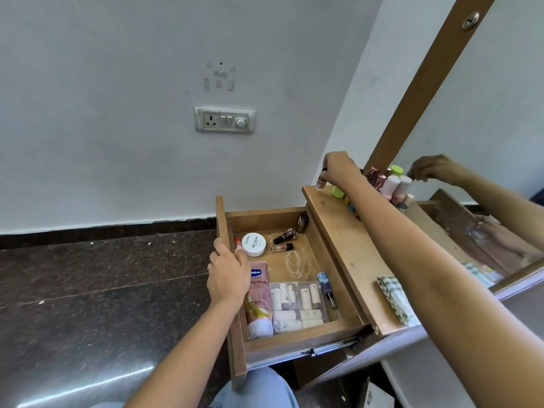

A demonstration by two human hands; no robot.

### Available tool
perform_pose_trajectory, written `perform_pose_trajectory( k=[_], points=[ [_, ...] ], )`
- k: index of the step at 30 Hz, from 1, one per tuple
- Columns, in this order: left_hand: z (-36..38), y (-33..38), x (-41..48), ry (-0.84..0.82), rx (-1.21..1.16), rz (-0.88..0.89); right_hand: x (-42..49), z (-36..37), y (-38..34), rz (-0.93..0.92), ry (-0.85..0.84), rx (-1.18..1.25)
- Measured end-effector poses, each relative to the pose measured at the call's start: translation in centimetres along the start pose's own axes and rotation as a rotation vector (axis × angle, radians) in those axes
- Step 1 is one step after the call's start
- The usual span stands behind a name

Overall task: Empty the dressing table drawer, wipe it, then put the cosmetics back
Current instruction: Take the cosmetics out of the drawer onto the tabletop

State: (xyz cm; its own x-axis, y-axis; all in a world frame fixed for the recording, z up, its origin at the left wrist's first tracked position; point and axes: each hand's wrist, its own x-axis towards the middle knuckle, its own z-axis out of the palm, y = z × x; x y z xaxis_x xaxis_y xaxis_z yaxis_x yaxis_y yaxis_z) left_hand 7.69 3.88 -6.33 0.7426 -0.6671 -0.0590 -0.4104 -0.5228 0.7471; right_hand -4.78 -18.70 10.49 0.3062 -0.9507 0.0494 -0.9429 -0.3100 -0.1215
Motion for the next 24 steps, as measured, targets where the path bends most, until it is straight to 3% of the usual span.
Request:
perform_pose_trajectory(
  k=[6, 13, 24],
  points=[
    [0.0, 0.1, 0.1, -0.003, -0.004, 0.001, 1.9, 1.1, 0.5, 0.007, -0.06, -0.175],
    [0.0, 0.1, 0.0, -0.001, 0.008, 0.002, 2.4, 1.7, 1.1, 0.008, -0.019, -0.304],
    [-0.2, 0.2, 0.0, 0.003, 0.025, 0.005, 1.2, 0.0, 0.5, -0.005, 0.013, -0.308]
  ],
)
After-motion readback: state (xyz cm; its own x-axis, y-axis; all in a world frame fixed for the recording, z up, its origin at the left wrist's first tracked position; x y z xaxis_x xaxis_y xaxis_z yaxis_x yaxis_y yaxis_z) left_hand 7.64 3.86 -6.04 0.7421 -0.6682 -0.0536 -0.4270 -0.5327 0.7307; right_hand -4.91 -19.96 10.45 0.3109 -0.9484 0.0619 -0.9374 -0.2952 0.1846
